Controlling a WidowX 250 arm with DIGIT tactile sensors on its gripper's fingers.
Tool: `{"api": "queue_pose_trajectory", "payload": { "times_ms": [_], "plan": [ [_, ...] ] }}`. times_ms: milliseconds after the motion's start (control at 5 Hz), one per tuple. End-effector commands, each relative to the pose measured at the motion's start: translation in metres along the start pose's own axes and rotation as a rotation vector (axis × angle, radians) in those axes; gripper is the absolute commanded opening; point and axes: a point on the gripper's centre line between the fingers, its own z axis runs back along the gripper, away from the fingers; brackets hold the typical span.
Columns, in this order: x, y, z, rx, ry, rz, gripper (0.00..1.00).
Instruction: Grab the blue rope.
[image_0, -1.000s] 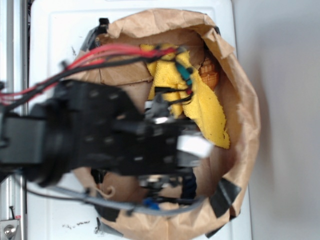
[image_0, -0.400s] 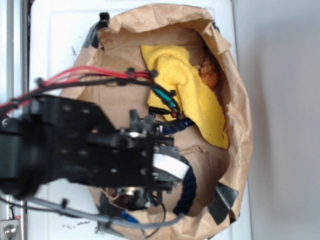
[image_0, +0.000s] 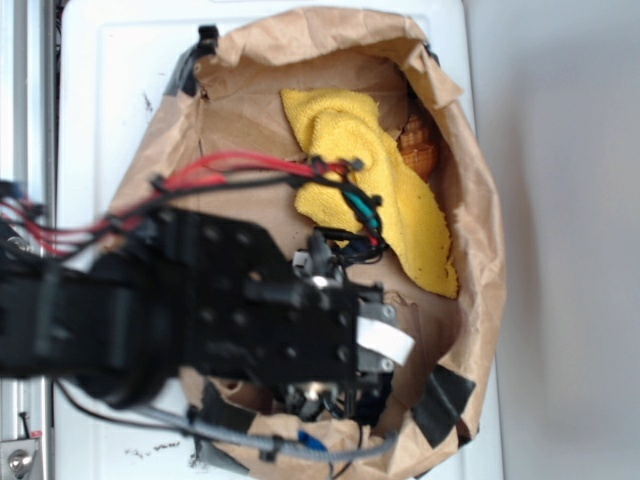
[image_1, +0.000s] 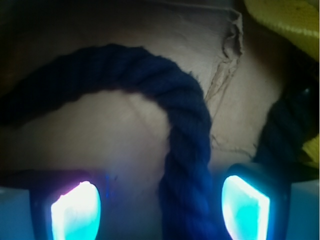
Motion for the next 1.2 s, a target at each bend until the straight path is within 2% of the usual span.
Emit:
{"api": "queue_pose_trajectory", "payload": {
  "times_ms": [0, 200, 1000],
  "plan": [
    [0.025, -0.004, -0.016, 0.057, -0.008, -0.015, 1.0],
    [0.026, 0.003, -0.021, 0.068, 0.0, 0.018, 0.0],
    [0.024, 0.016, 0.002, 0.032, -0.047, 0.027, 0.0]
  ]
}}
